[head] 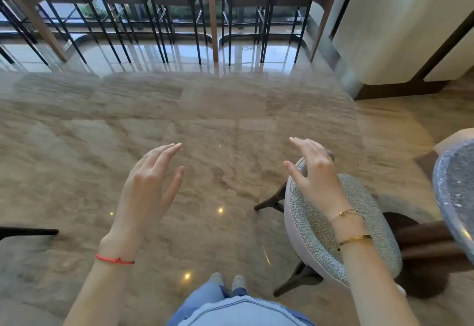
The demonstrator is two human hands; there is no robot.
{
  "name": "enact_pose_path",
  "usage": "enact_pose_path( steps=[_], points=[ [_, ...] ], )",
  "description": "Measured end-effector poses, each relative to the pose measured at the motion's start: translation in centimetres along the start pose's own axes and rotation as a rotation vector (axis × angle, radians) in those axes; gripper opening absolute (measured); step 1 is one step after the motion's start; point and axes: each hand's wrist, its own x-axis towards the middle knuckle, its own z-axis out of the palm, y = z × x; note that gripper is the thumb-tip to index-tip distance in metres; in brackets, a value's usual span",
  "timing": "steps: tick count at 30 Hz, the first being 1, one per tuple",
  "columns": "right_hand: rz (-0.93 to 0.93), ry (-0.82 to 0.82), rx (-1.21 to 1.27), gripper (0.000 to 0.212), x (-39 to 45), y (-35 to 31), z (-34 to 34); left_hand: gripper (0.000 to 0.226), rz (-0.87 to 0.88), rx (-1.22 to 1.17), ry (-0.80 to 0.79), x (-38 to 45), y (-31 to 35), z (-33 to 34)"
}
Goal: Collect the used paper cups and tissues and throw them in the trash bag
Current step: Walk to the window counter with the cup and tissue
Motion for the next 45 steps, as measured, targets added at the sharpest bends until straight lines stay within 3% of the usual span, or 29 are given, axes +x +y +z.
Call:
enact_pose_path(
  steps=[8,15,32,45],
  points=[
    [0.006,-0.001,-0.006,0.052,5.2,2.1,0.7,0.040,-0.049,-0.014,0.027,3.9,-1.7,2.6],
    [0.056,-0.016,-0.003,0.049,13.5,5.4,3.4,0.040,-0.068,-0.026,-0.004,12.4,-5.0,6.7],
    [0.206,0.048,0.041,0.048,46.9,10.3,6.9,0.041,0.048,-0.059,-0.071,50.4,-14.3,14.3],
    [0.223,0.065,0.033,0.047,73.8,23.7,8.2,0.042,0.049,-0.083,-0.087,78.3,-16.6,27.4]
  ],
)
